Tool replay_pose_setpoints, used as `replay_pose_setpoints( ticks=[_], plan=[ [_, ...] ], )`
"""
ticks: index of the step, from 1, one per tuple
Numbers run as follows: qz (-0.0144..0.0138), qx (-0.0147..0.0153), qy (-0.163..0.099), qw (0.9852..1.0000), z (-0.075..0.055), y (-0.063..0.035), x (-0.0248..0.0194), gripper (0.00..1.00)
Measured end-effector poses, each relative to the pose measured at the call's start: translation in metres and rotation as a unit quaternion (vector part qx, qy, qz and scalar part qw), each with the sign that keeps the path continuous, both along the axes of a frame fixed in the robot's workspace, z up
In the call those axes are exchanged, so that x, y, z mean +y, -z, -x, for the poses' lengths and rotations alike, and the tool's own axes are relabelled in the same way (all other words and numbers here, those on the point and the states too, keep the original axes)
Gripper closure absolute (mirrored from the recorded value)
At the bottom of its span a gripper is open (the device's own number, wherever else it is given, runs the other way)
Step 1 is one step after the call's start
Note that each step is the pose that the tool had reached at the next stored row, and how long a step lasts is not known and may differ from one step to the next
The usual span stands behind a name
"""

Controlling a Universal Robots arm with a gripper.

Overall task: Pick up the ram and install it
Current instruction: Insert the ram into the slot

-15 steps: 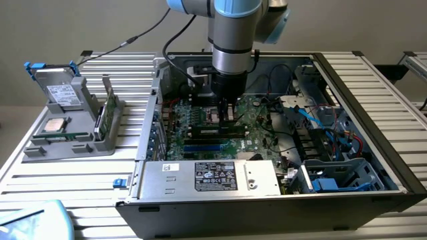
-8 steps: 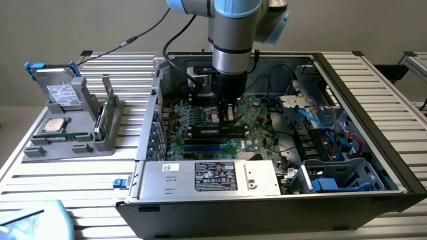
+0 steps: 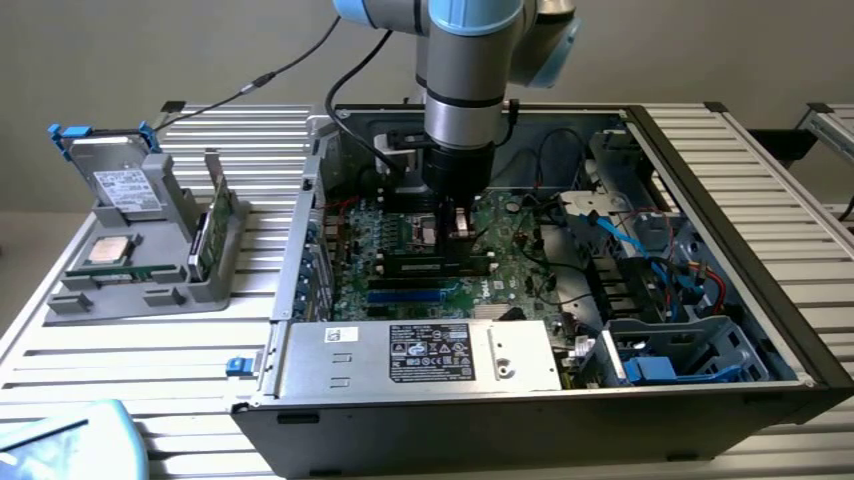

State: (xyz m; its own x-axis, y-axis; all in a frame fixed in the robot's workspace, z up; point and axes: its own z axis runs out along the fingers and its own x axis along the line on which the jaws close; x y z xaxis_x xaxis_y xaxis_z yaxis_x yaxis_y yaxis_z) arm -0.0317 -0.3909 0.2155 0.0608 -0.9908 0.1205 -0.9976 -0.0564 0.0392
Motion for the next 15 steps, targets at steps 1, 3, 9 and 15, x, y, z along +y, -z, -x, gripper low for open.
replay_pose_setpoints(
  ticks=[1, 3, 9, 15],
  plan=[
    [0.0, 0.0, 0.0, 1.0, 0.0, -0.0001, 0.0, 0.49],
    [0.0, 0.0, 0.0, 1.0, 0.0, -0.0017, 0.0, 0.43],
    [0.0, 0.0001, 0.0, 1.0, 0.0, -0.0168, 0.0, 0.36],
    [0.0, 0.0004, 0.0, 1.0, 0.0, -0.0305, 0.0, 0.36]
  ],
)
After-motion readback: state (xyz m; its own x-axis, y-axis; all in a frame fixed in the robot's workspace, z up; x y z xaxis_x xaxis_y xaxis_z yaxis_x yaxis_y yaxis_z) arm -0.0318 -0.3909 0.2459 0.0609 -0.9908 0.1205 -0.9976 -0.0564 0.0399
